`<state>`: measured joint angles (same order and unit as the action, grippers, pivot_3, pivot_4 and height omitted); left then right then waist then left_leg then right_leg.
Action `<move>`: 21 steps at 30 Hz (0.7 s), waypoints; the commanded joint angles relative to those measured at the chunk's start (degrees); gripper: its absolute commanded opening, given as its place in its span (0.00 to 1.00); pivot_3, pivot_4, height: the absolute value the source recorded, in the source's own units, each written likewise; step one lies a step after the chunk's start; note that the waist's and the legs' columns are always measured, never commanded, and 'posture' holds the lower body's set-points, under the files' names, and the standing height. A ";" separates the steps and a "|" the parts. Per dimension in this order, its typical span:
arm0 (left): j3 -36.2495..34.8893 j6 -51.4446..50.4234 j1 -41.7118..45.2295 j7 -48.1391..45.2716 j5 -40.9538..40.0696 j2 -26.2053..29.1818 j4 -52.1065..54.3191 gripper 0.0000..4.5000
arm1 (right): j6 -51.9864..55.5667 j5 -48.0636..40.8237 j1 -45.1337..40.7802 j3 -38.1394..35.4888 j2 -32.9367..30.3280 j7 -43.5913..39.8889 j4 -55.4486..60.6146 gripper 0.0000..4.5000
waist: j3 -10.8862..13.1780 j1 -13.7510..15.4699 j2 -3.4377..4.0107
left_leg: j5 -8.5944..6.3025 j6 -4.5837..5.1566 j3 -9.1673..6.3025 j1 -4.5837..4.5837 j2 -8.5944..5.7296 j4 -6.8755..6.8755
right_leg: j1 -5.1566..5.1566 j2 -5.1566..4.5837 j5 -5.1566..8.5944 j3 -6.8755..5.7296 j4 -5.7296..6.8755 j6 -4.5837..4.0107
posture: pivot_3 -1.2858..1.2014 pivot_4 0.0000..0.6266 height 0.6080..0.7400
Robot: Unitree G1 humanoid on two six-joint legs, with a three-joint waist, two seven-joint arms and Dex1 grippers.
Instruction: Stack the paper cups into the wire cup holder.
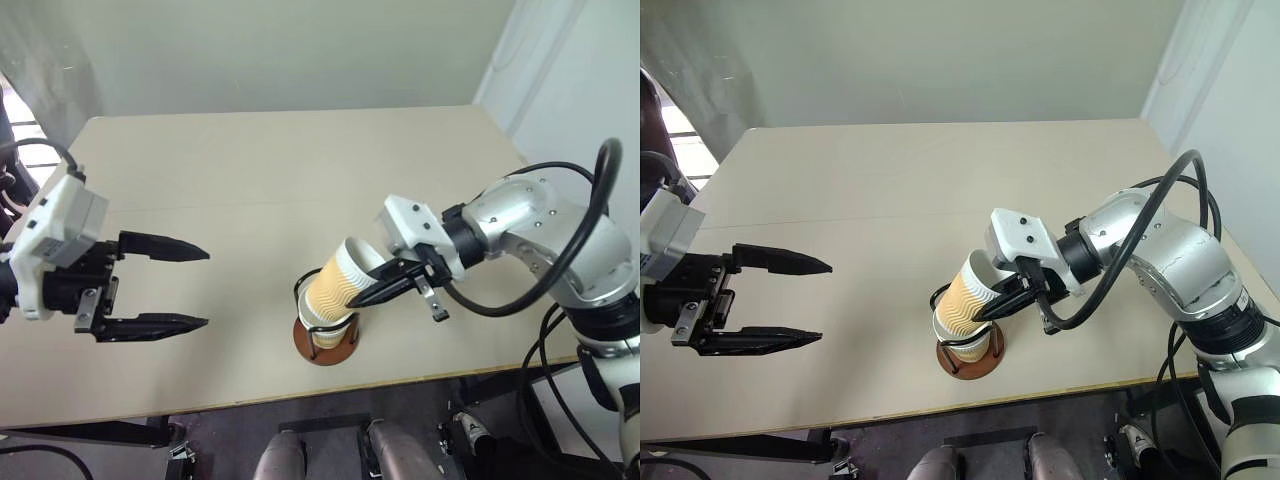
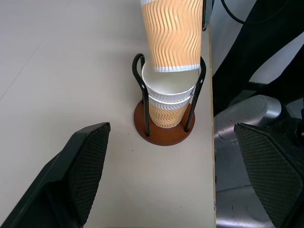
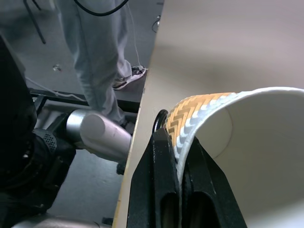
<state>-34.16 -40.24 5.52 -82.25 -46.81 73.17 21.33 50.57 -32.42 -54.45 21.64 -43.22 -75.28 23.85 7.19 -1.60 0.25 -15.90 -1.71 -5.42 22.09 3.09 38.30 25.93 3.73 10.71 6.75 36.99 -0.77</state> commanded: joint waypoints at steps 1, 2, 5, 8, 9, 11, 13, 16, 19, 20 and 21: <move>-0.68 0.99 1.05 -0.10 0.77 1.01 0.13 1.00 | -0.80 0.44 0.08 -0.67 -0.12 0.48 1.23 0.00 | 0.00 0.00 0.00 | 0.00 0.00 0.00 0.00 0.00 0.00 | 0.00 0.00 0.00 0.00 0.00 0.00 | 0.52 0.24 1.00; -0.53 1.14 1.15 -0.11 0.90 1.03 0.07 1.00 | -1.09 0.76 0.16 -0.51 -0.14 0.45 1.02 0.00 | 0.00 0.00 0.00 | 0.00 0.00 0.00 0.00 0.00 0.00 | 0.00 0.00 0.00 0.00 0.00 0.00 | 0.52 0.24 1.00; -0.35 1.23 1.44 -0.20 1.23 0.97 0.05 1.00 | -1.87 1.62 0.30 -0.16 -0.30 0.19 0.53 0.00 | 0.00 0.00 0.00 | -0.01 0.01 0.00 0.00 0.00 0.00 | 0.00 0.00 0.00 0.00 0.01 0.00 | 0.52 0.24 1.00; -0.19 1.22 1.67 -0.19 1.39 0.93 0.10 1.00 | -2.38 2.26 0.23 0.03 -0.27 -0.21 0.02 0.04 | 0.00 0.00 0.00 | -0.01 0.02 0.00 0.00 0.00 0.00 | 0.00 0.00 0.00 0.00 0.01 0.00 | 0.52 0.24 1.00; -0.26 1.18 1.66 -0.20 1.40 0.90 0.17 1.00 | -2.46 2.40 0.22 0.08 -0.25 -0.29 -0.01 0.09 | 0.00 0.00 0.00 | -0.01 0.02 0.00 0.00 0.00 0.00 | 0.00 0.00 0.00 0.00 0.01 0.00 | 0.52 0.24 1.00; -0.40 1.10 1.61 -0.17 1.41 0.83 0.38 1.00 | -2.52 2.60 0.19 0.14 -0.20 -0.45 0.04 0.20 | 0.00 0.00 0.00 | -0.01 0.02 0.00 0.00 0.01 0.00 | 0.00 0.00 0.00 0.00 0.01 0.00 | 0.52 0.24 1.00; -0.47 1.02 1.58 -0.13 1.37 0.78 0.55 1.00 | -2.57 2.71 0.15 0.20 -0.18 -0.60 0.09 0.36 | 0.00 0.00 0.00 | -0.01 0.02 0.00 0.00 0.01 0.00 | 0.00 0.00 0.00 0.00 0.01 0.00 | 0.52 0.24 1.00; -0.71 0.93 1.39 -0.09 1.40 0.66 0.75 1.00 | -2.69 2.84 0.02 0.37 -0.13 -0.73 0.15 0.61 | 0.00 0.00 0.00 | -0.01 0.02 -0.01 0.00 0.01 0.00 | 0.00 0.00 0.00 -0.01 0.01 0.00 | 0.52 0.24 1.00; -0.85 0.96 1.22 -0.06 1.46 0.50 0.84 1.00 | -3.36 3.40 -0.28 0.39 -0.14 -0.92 -0.09 0.85 | 0.00 0.00 0.00 | -0.01 0.02 0.00 0.00 0.01 0.00 | 0.00 0.00 0.00 -0.01 0.01 0.00 | 0.52 0.24 1.00; -0.86 1.00 1.19 -0.06 1.49 0.45 0.83 1.00 | -3.51 3.44 -0.49 0.23 -0.08 -0.97 -0.28 0.93 | 0.00 0.00 0.00 | -0.01 0.02 -0.01 0.00 0.01 0.00 | 0.00 0.00 0.00 -0.01 0.01 0.00 | 0.52 0.24 1.00; -0.81 1.07 1.19 -0.05 1.54 0.43 0.78 1.00 | -3.56 3.42 -0.71 0.03 0.04 -1.00 -0.49 0.99 | 0.00 0.00 0.00 | -0.01 0.02 -0.01 0.00 0.01 0.00 | 0.00 0.00 0.00 -0.01 0.01 0.00 | 0.52 0.24 1.00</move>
<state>-33.54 -39.77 6.26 -82.25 -45.29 73.19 21.35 47.88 -29.02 -54.00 22.43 -43.19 -75.85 22.90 7.19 -1.59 0.24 -15.91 -1.69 -5.42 22.08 3.10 38.30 25.93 3.73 10.71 6.75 37.00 -0.77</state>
